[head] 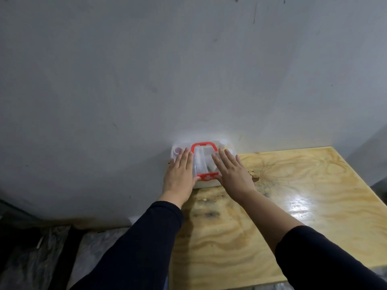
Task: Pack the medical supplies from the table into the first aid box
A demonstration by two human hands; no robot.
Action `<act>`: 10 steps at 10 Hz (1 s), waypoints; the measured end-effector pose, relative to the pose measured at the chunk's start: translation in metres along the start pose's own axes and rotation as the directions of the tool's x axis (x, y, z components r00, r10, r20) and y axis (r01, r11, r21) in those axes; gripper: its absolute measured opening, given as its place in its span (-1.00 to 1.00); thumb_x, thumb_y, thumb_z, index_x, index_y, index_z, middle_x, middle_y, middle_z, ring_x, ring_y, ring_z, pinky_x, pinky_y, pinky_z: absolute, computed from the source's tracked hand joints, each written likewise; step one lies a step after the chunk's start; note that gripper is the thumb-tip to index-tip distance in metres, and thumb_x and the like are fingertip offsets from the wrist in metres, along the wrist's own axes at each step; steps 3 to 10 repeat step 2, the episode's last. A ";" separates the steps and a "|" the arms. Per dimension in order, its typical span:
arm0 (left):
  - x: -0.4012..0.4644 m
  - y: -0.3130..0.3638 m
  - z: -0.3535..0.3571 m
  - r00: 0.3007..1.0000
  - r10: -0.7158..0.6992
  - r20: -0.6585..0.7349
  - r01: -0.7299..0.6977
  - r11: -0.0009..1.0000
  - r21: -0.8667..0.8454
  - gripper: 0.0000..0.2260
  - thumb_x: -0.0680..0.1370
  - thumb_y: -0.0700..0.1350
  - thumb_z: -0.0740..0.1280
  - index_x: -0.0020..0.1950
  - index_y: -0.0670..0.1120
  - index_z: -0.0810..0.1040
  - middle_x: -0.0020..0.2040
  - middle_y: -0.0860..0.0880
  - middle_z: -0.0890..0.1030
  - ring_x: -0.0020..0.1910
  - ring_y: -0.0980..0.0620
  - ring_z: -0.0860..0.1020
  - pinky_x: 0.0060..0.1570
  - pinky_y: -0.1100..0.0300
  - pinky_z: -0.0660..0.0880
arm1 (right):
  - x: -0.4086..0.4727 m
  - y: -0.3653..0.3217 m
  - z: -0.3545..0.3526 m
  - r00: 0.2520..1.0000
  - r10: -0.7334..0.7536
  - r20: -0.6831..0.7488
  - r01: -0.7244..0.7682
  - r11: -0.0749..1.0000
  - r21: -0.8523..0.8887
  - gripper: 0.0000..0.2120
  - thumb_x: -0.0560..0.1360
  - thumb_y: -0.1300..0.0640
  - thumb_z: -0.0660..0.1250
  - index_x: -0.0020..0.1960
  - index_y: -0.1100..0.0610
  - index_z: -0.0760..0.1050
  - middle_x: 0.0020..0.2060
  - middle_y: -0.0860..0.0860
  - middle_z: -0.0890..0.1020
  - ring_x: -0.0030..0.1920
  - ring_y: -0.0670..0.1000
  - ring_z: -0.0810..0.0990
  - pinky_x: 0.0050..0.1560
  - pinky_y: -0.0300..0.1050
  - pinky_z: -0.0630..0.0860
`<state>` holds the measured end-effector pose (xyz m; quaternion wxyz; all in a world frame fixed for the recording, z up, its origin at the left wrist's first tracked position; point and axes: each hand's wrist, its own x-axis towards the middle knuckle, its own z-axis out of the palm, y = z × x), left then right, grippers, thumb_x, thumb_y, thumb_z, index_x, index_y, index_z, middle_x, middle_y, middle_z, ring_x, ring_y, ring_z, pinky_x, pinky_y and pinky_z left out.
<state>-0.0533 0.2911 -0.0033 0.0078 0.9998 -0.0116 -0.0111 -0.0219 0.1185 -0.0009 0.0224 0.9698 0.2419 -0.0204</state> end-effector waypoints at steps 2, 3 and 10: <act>-0.031 -0.021 -0.002 0.995 0.015 -0.098 -0.047 0.941 -0.334 -0.21 0.54 0.34 -0.13 0.61 -0.13 -0.20 0.56 0.03 -0.34 0.60 0.02 -0.18 0.52 0.09 -0.23 | -0.001 0.015 -0.075 0.999 -0.038 0.026 0.030 0.966 0.255 -0.45 0.57 -0.08 0.22 0.51 -0.01 0.17 0.54 -0.03 0.19 0.54 -0.01 0.13 0.52 -0.06 0.11; -0.031 -0.021 -0.002 0.995 0.015 -0.098 -0.047 0.941 -0.334 -0.21 0.54 0.34 -0.13 0.61 -0.13 -0.20 0.56 0.03 -0.34 0.60 0.02 -0.18 0.52 0.09 -0.23 | -0.001 0.015 -0.075 0.999 -0.038 0.026 0.030 0.966 0.255 -0.45 0.57 -0.08 0.22 0.51 -0.01 0.17 0.54 -0.03 0.19 0.54 -0.01 0.13 0.52 -0.06 0.11; -0.031 -0.021 -0.002 0.995 0.015 -0.098 -0.047 0.941 -0.334 -0.21 0.54 0.34 -0.13 0.61 -0.13 -0.20 0.56 0.03 -0.34 0.60 0.02 -0.18 0.52 0.09 -0.23 | -0.001 0.015 -0.075 0.999 -0.038 0.026 0.030 0.966 0.255 -0.45 0.57 -0.08 0.22 0.51 -0.01 0.17 0.54 -0.03 0.19 0.54 -0.01 0.13 0.52 -0.06 0.11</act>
